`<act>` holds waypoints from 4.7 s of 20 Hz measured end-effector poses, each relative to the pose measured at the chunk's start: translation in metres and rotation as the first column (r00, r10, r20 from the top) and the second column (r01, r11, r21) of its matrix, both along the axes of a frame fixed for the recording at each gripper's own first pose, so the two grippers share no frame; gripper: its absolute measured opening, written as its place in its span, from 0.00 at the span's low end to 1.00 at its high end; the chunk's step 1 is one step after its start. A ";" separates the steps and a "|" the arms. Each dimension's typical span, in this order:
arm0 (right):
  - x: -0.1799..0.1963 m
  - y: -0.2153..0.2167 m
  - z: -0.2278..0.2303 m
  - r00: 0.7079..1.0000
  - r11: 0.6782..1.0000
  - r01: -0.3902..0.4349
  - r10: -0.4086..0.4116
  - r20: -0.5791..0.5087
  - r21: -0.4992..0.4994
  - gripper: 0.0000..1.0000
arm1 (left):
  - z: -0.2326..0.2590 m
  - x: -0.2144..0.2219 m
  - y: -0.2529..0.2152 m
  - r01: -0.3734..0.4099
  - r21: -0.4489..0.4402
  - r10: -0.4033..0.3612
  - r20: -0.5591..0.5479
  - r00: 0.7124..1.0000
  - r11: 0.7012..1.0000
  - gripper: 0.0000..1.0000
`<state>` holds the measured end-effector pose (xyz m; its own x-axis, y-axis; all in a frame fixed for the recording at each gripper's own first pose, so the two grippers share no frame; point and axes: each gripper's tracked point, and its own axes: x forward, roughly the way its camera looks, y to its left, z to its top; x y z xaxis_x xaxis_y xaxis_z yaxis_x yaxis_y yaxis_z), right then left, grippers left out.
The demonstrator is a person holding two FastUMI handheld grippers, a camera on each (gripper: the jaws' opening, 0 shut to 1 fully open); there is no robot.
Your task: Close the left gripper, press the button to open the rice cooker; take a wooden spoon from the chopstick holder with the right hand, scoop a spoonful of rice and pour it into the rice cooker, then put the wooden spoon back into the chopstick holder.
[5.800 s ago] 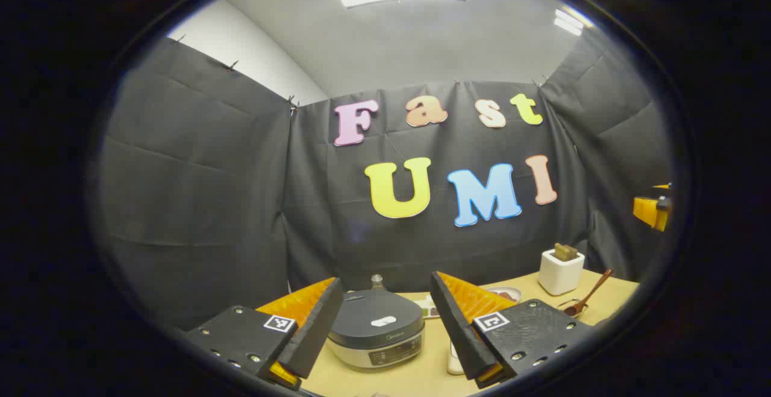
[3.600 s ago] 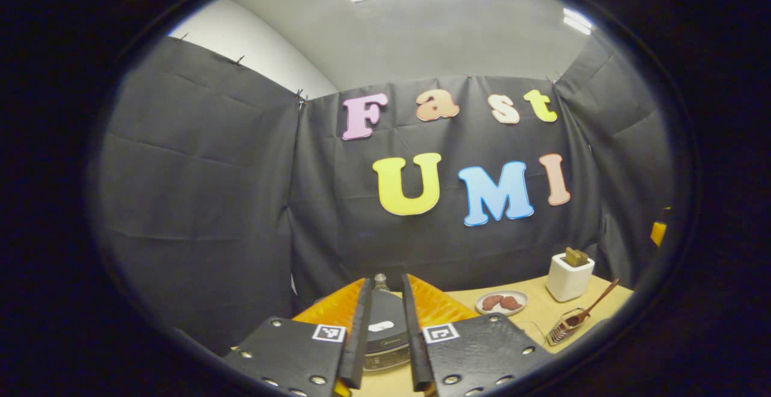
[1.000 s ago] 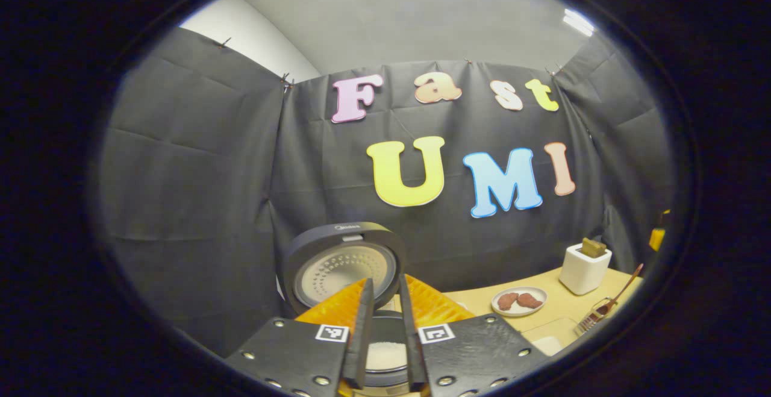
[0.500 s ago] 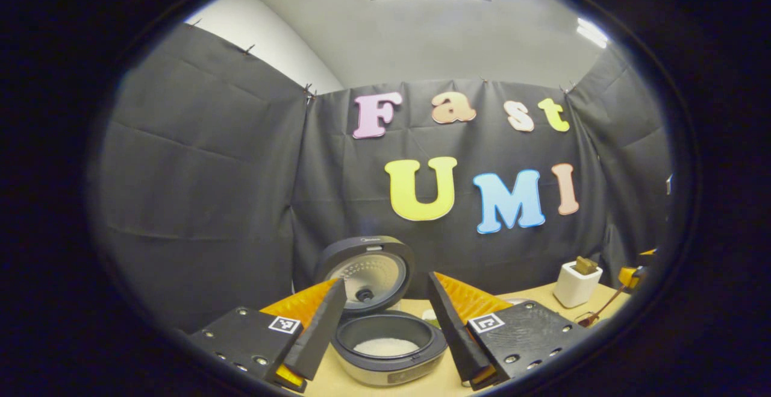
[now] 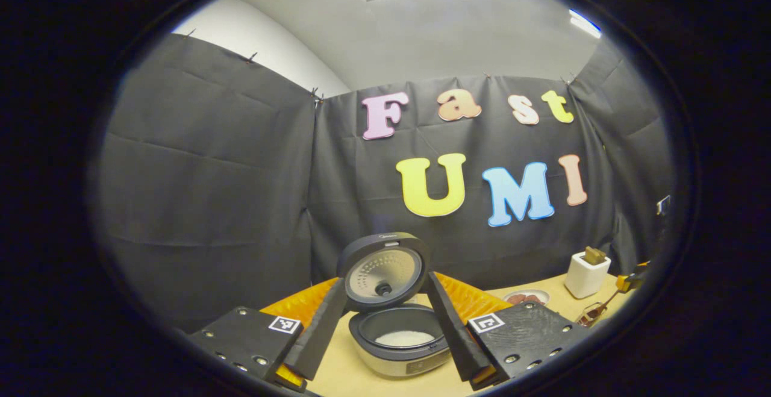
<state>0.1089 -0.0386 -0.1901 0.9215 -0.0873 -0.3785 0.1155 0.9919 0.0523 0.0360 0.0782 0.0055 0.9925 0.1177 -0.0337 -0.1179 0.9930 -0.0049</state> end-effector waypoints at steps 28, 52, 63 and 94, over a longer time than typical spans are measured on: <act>-0.011 0.049 -0.020 0.991 0.991 0.006 0.012 -0.136 0.137 0.13 | -0.027 0.002 0.055 -0.024 -0.027 0.023 -0.042 0.999 0.999 0.85; -0.011 0.264 0.004 0.934 0.938 -0.348 0.348 -0.086 0.014 0.13 | -0.090 0.064 0.112 -0.008 -0.078 0.000 -0.100 0.995 0.997 0.86; -0.009 0.293 -0.048 0.913 0.907 -0.397 0.374 -0.165 -0.140 0.13 | -0.106 0.067 0.144 -0.056 -0.068 0.047 -0.130 0.990 0.996 0.85; -0.010 0.214 -0.020 0.960 0.631 0.086 0.156 -0.234 0.771 0.13 | -0.073 0.046 0.111 -0.046 -0.063 0.040 -0.083 0.996 0.997 0.85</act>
